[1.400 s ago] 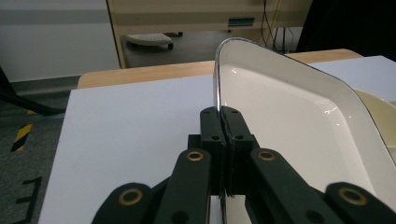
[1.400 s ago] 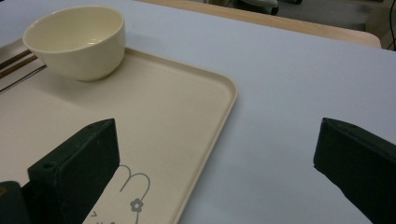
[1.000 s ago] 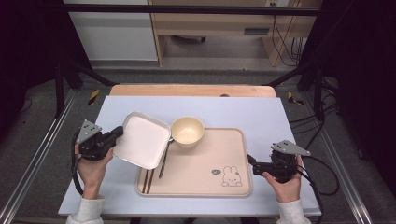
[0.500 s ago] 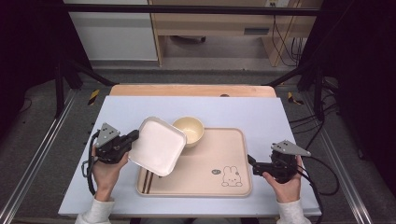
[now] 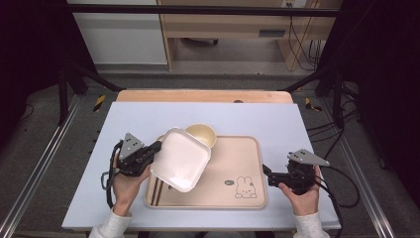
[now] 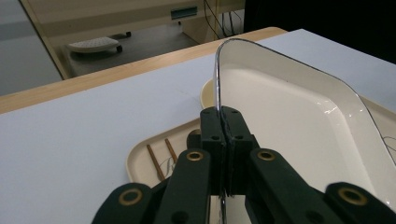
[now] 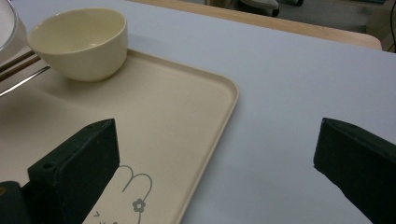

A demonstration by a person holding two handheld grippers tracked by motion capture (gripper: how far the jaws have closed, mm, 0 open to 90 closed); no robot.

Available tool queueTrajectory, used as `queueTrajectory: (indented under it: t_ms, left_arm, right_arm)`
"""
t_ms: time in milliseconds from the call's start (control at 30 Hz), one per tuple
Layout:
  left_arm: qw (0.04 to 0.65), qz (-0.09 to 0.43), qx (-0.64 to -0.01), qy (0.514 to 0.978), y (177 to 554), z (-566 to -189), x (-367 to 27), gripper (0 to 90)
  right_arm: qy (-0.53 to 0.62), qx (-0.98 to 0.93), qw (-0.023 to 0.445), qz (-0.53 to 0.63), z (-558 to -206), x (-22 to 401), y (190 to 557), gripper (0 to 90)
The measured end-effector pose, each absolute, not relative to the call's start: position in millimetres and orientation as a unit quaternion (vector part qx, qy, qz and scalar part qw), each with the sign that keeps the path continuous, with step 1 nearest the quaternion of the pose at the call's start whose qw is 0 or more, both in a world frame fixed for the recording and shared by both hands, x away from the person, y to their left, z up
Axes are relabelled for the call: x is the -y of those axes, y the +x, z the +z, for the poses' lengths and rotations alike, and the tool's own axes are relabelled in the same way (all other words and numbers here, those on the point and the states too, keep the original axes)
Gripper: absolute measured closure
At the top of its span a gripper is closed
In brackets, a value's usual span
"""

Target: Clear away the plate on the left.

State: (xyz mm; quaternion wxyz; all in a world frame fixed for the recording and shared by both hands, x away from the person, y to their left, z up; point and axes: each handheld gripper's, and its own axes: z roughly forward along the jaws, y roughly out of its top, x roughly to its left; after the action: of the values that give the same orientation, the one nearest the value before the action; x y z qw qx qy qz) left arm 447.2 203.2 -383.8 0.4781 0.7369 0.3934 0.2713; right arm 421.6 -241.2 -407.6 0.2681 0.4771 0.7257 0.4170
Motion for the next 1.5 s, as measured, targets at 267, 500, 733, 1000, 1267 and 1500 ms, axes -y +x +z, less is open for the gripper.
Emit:
queueTrajectory:
  t_ms: [267,500,733,1000,1267,1500]
  left_arm:
    - [0.474,0.274,-0.377,0.747,445,-383,-186,88.9]
    - [0.478,0.265,-0.367,0.753,445,-384,-169,88.9]
    - [0.487,0.254,-0.359,0.755,447,-388,-150,88.9]
    - [0.485,0.246,-0.352,0.762,449,-395,-124,88.9]
    - [0.484,0.237,-0.348,0.768,452,-403,-103,88.9]
    - [0.486,0.225,-0.347,0.770,456,-409,-88,88.9]
  right_arm:
    - [0.476,-0.725,0.269,0.419,-407,241,421,0.6]
    - [0.477,-0.725,0.268,0.419,-407,241,421,0.6]
    - [0.476,-0.724,0.269,0.420,-406,242,420,0.6]
    - [0.477,-0.721,0.271,0.424,-404,244,419,0.6]
    - [0.478,-0.722,0.269,0.422,-404,244,419,0.6]
    - [0.477,-0.722,0.270,0.423,-404,244,419,0.6]
